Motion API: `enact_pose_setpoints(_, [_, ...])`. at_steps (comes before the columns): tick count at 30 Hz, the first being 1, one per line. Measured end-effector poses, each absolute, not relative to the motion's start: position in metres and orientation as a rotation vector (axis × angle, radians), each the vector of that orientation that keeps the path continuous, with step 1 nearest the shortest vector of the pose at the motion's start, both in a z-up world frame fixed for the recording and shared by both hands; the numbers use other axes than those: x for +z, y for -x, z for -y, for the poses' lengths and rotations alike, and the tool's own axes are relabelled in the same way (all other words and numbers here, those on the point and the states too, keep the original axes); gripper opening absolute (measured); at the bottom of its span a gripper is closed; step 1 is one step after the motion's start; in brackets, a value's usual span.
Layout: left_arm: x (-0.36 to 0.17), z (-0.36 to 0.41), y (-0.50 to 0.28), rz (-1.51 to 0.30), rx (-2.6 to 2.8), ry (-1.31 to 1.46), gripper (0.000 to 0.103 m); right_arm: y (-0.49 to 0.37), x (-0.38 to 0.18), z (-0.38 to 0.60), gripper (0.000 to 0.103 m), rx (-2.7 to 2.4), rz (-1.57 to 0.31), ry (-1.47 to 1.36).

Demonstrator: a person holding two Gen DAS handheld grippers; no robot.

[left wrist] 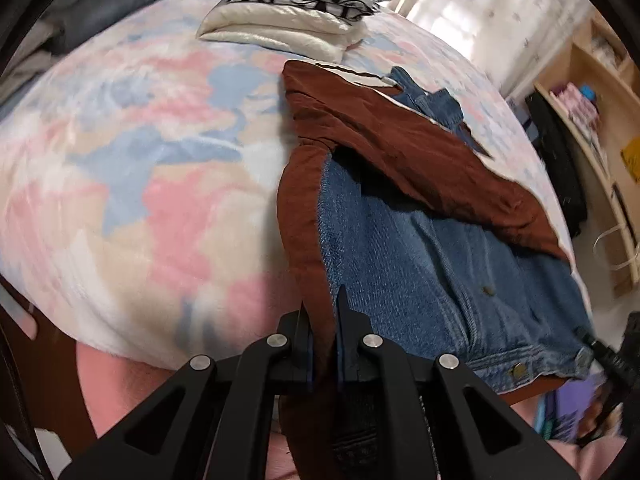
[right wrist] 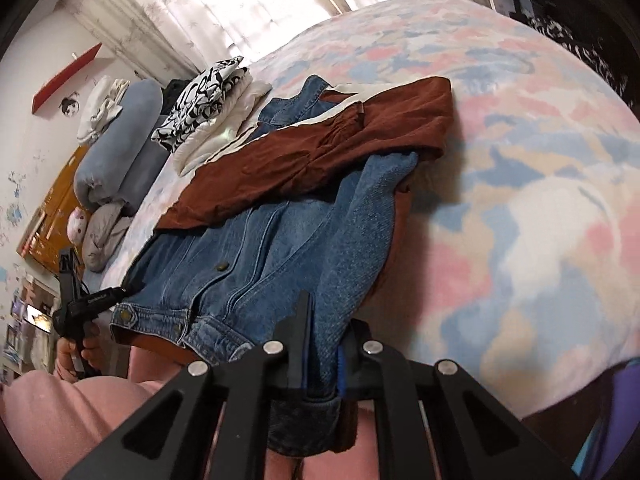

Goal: Fold large clothes

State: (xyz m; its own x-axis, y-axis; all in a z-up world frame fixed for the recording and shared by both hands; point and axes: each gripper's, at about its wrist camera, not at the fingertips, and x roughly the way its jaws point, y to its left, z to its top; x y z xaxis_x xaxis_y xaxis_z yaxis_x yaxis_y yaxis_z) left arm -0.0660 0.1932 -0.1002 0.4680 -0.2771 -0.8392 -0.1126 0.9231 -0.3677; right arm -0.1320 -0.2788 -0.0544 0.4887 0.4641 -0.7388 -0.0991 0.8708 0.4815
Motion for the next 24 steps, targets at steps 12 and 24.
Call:
enact_pose_setpoints(12, [-0.057, -0.211, -0.017, -0.988, -0.165, 0.68, 0.005, 0.058, -0.01, 0.301, 0.009, 0.385, -0.867, -0.659])
enact_pose_setpoints(24, [-0.081, -0.209, -0.193, -0.963, -0.14, 0.831, 0.034, -0.119, -0.033, 0.326, 0.041, 0.3, -0.898, -0.94])
